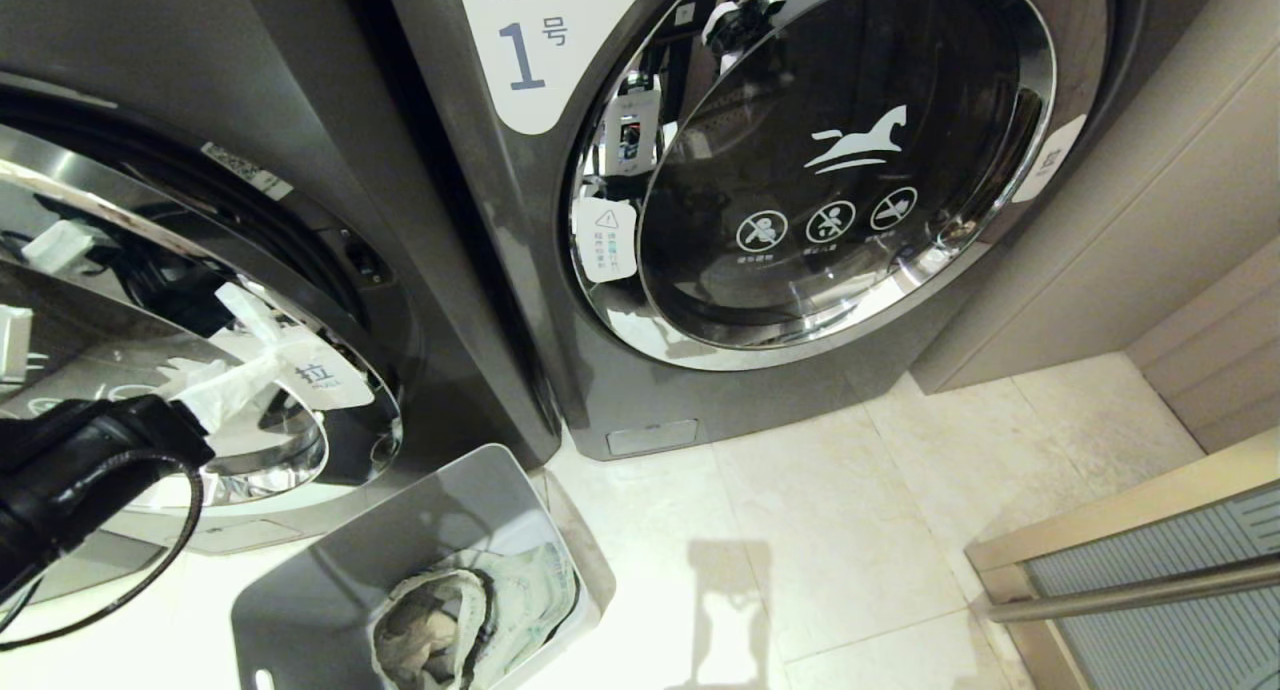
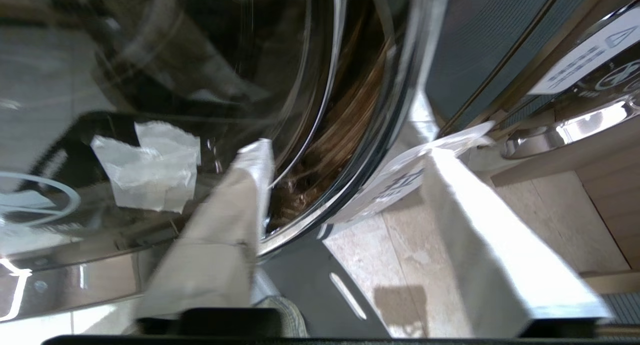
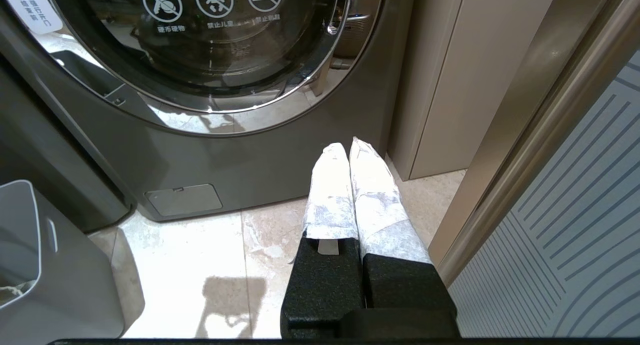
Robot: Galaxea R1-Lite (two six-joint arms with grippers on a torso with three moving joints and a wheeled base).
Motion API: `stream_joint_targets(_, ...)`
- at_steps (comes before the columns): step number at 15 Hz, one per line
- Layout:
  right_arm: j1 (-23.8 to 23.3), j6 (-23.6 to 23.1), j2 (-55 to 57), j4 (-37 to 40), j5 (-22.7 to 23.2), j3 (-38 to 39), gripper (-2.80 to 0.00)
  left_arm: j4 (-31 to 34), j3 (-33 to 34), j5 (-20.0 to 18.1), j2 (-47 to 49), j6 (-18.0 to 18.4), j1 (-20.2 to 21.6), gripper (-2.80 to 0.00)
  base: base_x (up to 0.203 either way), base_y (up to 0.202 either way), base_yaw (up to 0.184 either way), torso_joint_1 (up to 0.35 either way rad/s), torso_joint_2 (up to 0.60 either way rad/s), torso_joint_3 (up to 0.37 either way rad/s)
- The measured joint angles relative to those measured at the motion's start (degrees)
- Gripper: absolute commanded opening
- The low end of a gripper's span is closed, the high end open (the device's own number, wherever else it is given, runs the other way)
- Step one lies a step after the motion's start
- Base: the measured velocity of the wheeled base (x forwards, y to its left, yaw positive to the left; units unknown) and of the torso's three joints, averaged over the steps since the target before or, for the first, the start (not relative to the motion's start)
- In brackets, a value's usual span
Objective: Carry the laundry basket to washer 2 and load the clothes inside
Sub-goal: Open the lid of the washing machine
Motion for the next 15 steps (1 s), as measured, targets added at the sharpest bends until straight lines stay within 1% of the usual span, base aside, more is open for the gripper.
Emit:
stream_joint_targets(5,0.0,0.0,0.0,0.0,0.0,0.0,-2.80,0.5,0.6,0.1,-7.7,0.2,1.0,-2.80,0.000,0.000,0.000,0.000,0.00,0.000)
stream_joint_targets(7,0.0,0.0,0.0,0.0,0.0,0.0,-2.80,2.7,1.0,0.1,-12.8,0.1,1.5,-2.80,0.000,0.000,0.000,0.000,0.00,0.000)
stream_joint_targets(11,0.0,0.0,0.0,0.0,0.0,0.0,-2.80,10.3,-0.3,-0.7,-25.8,0.0,3.7,-2.80,0.000,0.000,0.000,0.000,0.00,0.000)
stream_joint_targets(13,0.0,0.0,0.0,0.0,0.0,0.0,-2.80,15.3,-1.9,-1.4,-33.2,0.0,4.3,-2.80,0.000,0.000,0.000,0.000,0.00,0.000)
stream_joint_targets(14,0.0,0.0,0.0,0.0,0.0,0.0,-2.80,17.1,-3.6,-2.3,-35.9,0.0,4.7,-2.80,0.000,0.000,0.000,0.000,0.00,0.000)
stream_joint_targets(15,0.0,0.0,0.0,0.0,0.0,0.0,-2.80,17.8,-5.5,-4.0,-37.7,0.0,5.2,-2.80,0.000,0.000,0.000,0.000,0.00,0.000)
